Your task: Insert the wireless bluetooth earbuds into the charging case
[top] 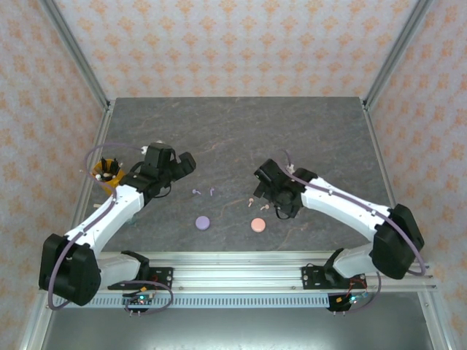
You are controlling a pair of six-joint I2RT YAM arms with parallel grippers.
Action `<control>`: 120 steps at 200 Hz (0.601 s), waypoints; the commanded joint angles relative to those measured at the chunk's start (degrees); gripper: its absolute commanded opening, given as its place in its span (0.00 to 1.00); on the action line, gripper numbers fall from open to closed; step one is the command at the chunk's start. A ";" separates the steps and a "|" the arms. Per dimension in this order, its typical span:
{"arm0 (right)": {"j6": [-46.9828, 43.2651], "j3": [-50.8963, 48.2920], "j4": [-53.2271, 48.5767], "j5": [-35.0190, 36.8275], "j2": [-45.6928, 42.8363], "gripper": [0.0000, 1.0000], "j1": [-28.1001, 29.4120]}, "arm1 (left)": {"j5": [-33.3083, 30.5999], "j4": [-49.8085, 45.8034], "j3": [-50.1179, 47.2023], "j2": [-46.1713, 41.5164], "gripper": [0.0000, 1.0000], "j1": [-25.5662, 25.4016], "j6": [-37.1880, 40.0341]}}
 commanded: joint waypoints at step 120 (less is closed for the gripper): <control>3.54 5.52 -1.32 -3.35 12.10 0.98 8.36 | 3.44 -0.70 6.75 8.08 1.00 -3.45 -0.75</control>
